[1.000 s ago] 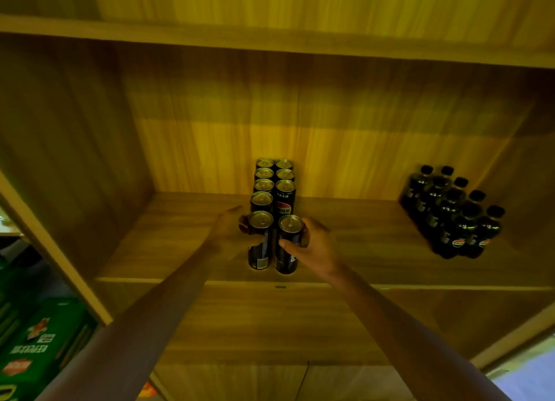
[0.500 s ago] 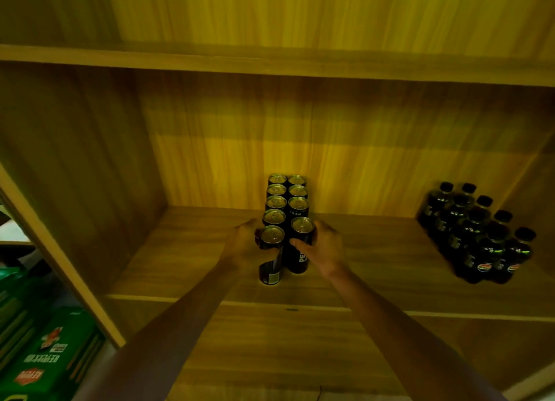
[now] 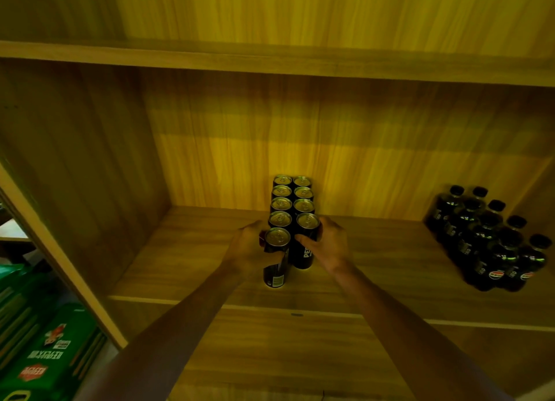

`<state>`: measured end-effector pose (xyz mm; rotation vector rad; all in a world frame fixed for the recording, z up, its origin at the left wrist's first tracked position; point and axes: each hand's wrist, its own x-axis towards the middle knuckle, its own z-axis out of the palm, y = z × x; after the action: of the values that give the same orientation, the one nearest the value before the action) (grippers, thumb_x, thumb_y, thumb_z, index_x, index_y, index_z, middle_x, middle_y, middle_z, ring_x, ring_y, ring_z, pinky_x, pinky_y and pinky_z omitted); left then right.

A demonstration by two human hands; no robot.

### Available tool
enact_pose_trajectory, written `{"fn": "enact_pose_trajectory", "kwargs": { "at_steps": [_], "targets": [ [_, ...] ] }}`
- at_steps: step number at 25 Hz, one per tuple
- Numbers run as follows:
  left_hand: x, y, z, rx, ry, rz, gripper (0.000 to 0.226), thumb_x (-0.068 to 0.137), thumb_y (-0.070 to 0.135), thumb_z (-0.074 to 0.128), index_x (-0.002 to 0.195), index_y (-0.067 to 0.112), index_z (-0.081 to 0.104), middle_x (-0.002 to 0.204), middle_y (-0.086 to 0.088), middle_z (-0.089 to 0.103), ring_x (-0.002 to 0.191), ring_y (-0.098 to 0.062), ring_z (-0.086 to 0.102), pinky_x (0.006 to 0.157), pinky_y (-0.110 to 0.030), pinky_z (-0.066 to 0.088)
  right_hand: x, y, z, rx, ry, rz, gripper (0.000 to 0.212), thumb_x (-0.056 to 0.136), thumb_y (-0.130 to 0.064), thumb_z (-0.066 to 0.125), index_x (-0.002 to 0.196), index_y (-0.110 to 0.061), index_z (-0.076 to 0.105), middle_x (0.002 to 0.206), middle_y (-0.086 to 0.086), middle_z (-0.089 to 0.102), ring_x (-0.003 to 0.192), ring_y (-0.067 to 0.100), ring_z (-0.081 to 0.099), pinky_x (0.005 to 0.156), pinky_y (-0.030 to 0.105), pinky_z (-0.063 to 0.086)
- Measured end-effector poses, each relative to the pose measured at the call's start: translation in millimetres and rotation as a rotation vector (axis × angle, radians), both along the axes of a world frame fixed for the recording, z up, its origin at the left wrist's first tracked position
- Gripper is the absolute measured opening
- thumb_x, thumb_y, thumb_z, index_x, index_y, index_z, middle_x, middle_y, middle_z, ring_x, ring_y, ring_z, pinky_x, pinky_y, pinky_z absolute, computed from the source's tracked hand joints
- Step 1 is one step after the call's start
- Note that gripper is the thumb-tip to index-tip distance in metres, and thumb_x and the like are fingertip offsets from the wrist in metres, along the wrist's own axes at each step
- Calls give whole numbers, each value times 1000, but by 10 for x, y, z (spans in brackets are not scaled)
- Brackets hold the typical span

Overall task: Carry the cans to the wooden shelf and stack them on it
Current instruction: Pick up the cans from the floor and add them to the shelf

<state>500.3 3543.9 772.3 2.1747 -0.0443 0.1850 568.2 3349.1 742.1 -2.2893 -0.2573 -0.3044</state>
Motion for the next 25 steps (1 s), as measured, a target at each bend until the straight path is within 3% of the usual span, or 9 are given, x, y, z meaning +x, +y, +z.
{"fn": "enact_pose_trajectory", "kwargs": {
  "at_steps": [5, 8, 12, 16, 18, 22, 25],
  "targets": [
    [-23, 2, 7, -19, 5, -2, 47, 63, 17, 87, 97, 35, 59, 95, 16, 67, 91, -8, 67, 79, -34, 60, -33, 19, 37, -15, -6, -2, 59, 77, -37, 84, 124, -10, 63, 119, 7, 70, 105, 20, 67, 89, 37, 57],
    [-42, 28, 27, 29, 25, -3, 44, 65, 27, 88, 99, 34, 62, 97, 12, 69, 90, -9, 67, 80, -38, 59, -66, 20, 111, -66, 29, 15, 57, 80, -39, 80, 126, -10, 62, 119, 8, 69, 107, 22, 66, 89, 36, 56],
    [-151, 82, 162, 395, -14, 12, 44, 78, 46, 76, 109, 18, 64, 106, -3, 67, 88, -16, 60, 74, -34, 52, -244, -53, 332, -246, 84, 32, 63, 93, -50, 62, 141, -11, 49, 135, 12, 58, 124, 29, 56, 97, 35, 49],
    [-393, 163, 258, 800, -18, -66, 68, 90, 58, 55, 143, 17, 44, 144, -11, 48, 126, -30, 49, 98, -43, 44, -624, -195, 518, -505, 63, 29, 70, 98, -55, 48, 152, -13, 32, 150, 16, 44, 137, 34, 42, 104, 46, 43],
    [-518, 164, 215, 933, -72, -133, 77, 87, 66, 50, 149, 23, 35, 144, -8, 47, 125, -30, 50, 96, -42, 44, -863, -298, 522, -608, 58, 19, 73, 97, -60, 45, 153, -15, 30, 152, 15, 41, 137, 34, 41, 104, 48, 43],
    [-847, 129, 69, 913, -158, -149, 86, 82, 74, 48, 151, 25, 30, 144, -8, 47, 122, -33, 52, 91, -42, 45, -1331, -475, 459, -740, 37, 24, 73, 95, -63, 44, 152, -20, 34, 152, 10, 42, 137, 31, 41, 105, 46, 42],
    [-1224, 57, 1, 946, -168, -148, 80, 84, 71, 49, 147, 23, 37, 143, -7, 47, 124, -31, 51, 93, -42, 47, -1691, -532, 423, -786, 24, 49, 74, 94, -67, 41, 152, -23, 32, 153, 9, 40, 137, 31, 41, 104, 46, 42]
  ]
}}
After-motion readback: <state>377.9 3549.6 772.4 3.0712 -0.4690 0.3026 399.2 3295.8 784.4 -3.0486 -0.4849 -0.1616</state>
